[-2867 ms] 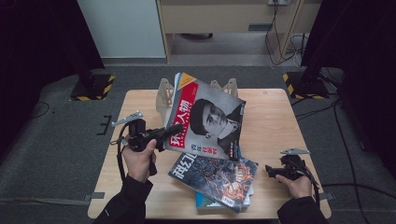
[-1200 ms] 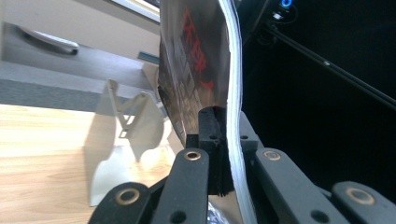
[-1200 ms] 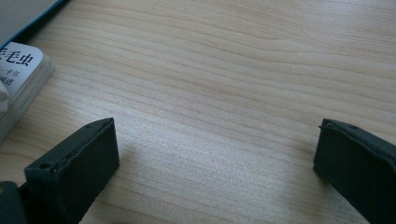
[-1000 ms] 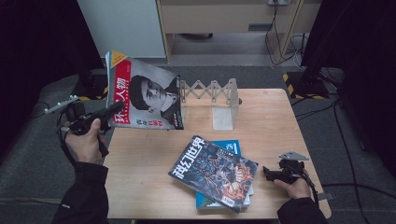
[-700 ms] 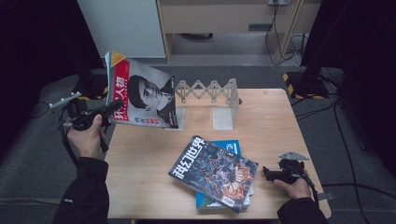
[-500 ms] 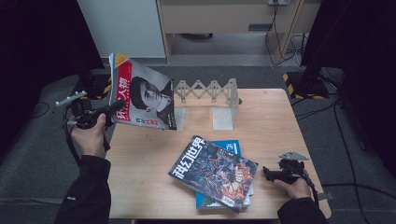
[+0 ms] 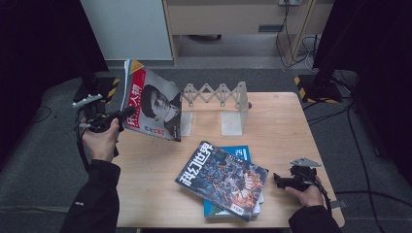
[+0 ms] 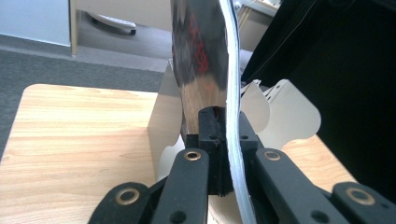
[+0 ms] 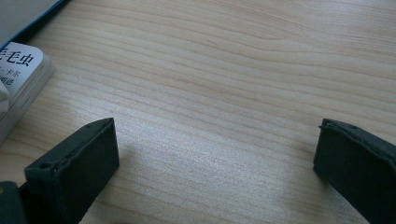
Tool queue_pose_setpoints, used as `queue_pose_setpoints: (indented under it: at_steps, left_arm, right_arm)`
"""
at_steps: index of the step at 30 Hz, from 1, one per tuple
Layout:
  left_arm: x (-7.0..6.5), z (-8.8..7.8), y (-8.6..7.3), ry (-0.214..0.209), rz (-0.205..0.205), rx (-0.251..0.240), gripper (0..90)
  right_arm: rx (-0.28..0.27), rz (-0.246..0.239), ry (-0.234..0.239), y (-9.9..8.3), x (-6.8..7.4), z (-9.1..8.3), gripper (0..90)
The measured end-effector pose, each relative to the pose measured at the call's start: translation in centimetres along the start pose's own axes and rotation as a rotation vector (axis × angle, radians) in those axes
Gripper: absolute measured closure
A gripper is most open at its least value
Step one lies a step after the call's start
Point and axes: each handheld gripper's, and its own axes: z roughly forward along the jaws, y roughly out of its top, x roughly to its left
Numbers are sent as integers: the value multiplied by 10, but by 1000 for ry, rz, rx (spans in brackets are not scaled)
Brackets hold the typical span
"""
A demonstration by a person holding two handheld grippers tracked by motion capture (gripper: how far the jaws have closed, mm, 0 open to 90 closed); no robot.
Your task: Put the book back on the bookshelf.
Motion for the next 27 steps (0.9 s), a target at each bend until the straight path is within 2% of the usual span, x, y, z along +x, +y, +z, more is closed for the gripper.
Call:
queue_pose_setpoints:
  at_steps: [10,15,22,23,27]
  left_arm:
    - [-12,18,4,58,49,59,861]
    - [-18,32,5,92,73,91,861]
    - [-22,44,5,131,83,123,860]
    - [-23,46,5,148,88,129,860]
    - [-22,48,7,157,77,134,861]
  right_arm:
    - [1,3,0,0,0,0,3]
    - [1,2,0,0,0,0,3]
    - [1,1,1,0,0,0,3]
    - [1,0,1,0,0,0,4]
    - [-1,3,0,0,1,0,4]
